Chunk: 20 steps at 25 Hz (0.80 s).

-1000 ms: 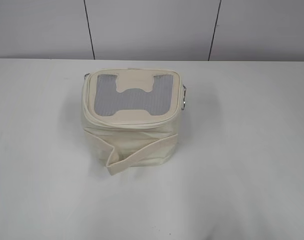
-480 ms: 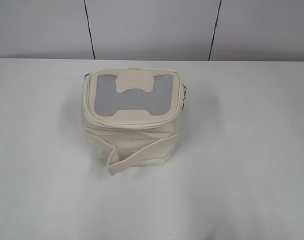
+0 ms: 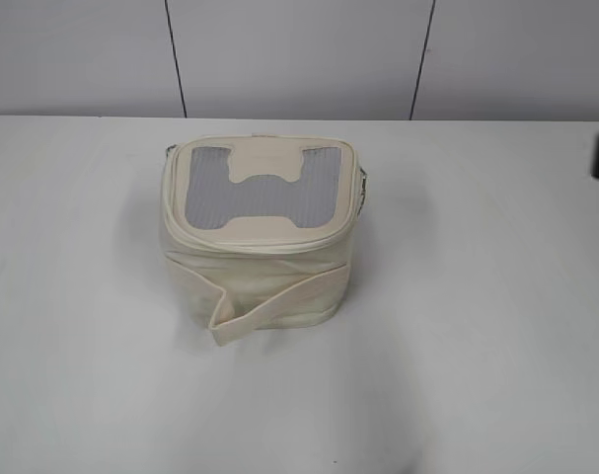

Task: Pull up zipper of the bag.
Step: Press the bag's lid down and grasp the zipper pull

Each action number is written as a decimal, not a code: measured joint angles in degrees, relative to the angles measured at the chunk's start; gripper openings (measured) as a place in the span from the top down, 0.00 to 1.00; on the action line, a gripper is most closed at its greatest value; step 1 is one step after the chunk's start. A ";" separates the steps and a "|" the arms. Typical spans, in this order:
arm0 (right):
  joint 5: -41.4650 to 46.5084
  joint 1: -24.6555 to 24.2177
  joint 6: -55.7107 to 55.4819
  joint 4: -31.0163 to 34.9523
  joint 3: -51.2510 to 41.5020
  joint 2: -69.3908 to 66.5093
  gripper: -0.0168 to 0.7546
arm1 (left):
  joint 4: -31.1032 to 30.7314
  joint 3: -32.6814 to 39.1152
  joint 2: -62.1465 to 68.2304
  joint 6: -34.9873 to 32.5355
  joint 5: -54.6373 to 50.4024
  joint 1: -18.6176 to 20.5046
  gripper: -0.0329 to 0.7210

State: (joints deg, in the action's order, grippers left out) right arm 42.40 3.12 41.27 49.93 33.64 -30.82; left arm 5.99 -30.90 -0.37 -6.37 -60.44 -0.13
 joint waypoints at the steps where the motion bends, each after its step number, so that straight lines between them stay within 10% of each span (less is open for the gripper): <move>1: -0.06 0.00 5.79 5.37 1.49 -6.26 0.52 | 0.05 0.00 0.00 0.00 0.00 0.00 0.68; 7: 5.12 1.72 27.92 21.55 20.95 -43.09 0.52 | 1.33 0.00 0.00 0.00 0.00 -1.15 0.68; 20: 22.78 17.86 15.96 3.37 89.74 -103.51 0.52 | 1.99 0.00 0.00 0.00 0.00 -1.15 0.68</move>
State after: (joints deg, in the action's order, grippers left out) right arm 65.17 20.97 57.23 53.30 123.38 -134.33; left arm 7.97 -30.90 -0.37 -6.37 -60.44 -1.29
